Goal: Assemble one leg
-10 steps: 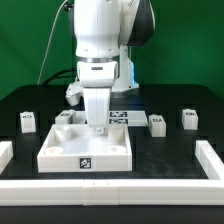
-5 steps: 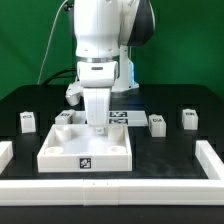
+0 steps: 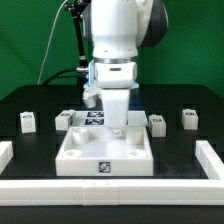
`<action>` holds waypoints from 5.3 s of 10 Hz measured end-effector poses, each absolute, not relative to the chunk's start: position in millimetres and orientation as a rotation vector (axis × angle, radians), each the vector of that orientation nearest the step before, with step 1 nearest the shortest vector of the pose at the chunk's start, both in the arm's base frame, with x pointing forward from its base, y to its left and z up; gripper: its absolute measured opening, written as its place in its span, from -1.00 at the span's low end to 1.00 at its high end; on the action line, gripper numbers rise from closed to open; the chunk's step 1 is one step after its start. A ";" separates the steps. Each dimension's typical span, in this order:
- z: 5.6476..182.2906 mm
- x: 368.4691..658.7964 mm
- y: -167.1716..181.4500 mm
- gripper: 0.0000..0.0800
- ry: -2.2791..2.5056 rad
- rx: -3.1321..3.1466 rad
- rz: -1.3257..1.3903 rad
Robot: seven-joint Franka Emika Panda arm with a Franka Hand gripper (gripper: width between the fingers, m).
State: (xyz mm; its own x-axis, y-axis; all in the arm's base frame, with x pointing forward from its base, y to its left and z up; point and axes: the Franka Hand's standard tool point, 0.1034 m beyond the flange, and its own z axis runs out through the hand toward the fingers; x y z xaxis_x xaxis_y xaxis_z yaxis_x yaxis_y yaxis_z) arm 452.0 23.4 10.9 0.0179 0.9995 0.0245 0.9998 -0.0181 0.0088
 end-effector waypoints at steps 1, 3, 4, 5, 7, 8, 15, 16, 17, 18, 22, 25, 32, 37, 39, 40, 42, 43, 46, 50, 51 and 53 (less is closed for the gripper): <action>11.2 463.6 37.5 -0.85 -2.201 -2.229 -0.060; 11.5 480.0 56.0 -0.85 -2.194 -2.235 -0.086; 11.5 487.8 65.0 -0.85 -2.181 -2.247 -0.093; 11.6 492.0 70.7 -0.85 -2.173 -2.254 -0.098; 11.9 496.6 79.0 -0.85 -2.167 -2.259 -0.105; 12.2 496.2 84.7 -0.85 -2.155 -2.269 -0.104; 12.8 495.1 91.6 -0.24 -2.131 -2.275 -0.052; 12.8 495.1 91.6 0.13 -2.131 -2.275 -0.052; 12.8 495.1 91.5 0.13 -2.131 -2.275 -0.052; 12.8 495.1 91.5 0.50 -2.131 -2.275 -0.052; 12.8 495.1 91.5 0.62 -2.131 -2.275 -0.052; 22.7 489.9 94.9 0.62 -2.084 -2.327 -0.057; 51.9 452.2 92.5 0.62 -2.017 -2.406 -0.027; 47.5 427.8 105.1 0.62 -1.130 -2.902 -0.072; 45.7 419.7 123.6 0.62 -0.688 -3.014 -0.060; 44.9 416.7 131.0 0.62 -0.511 -3.039 -0.051; 44.3 414.5 137.7 0.62 -0.221 -3.059 -0.036; 44.3 414.4 137.9 0.62 -0.091 -3.060 -0.029; 43.9 412.2 142.9 0.62 0.273 -3.037 -0.007; 39.8 387.2 182.8 0.62 0.270 -3.032 0.013; 37.8 385.0 180.5 0.62 0.211 -3.042 0.040; 37.5 382.3 170.9 0.62 0.167 -3.054 0.314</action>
Offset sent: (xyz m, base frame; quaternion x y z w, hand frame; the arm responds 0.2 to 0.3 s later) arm 0.0356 0.0378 -0.0015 0.0012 0.0054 0.0243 0.9997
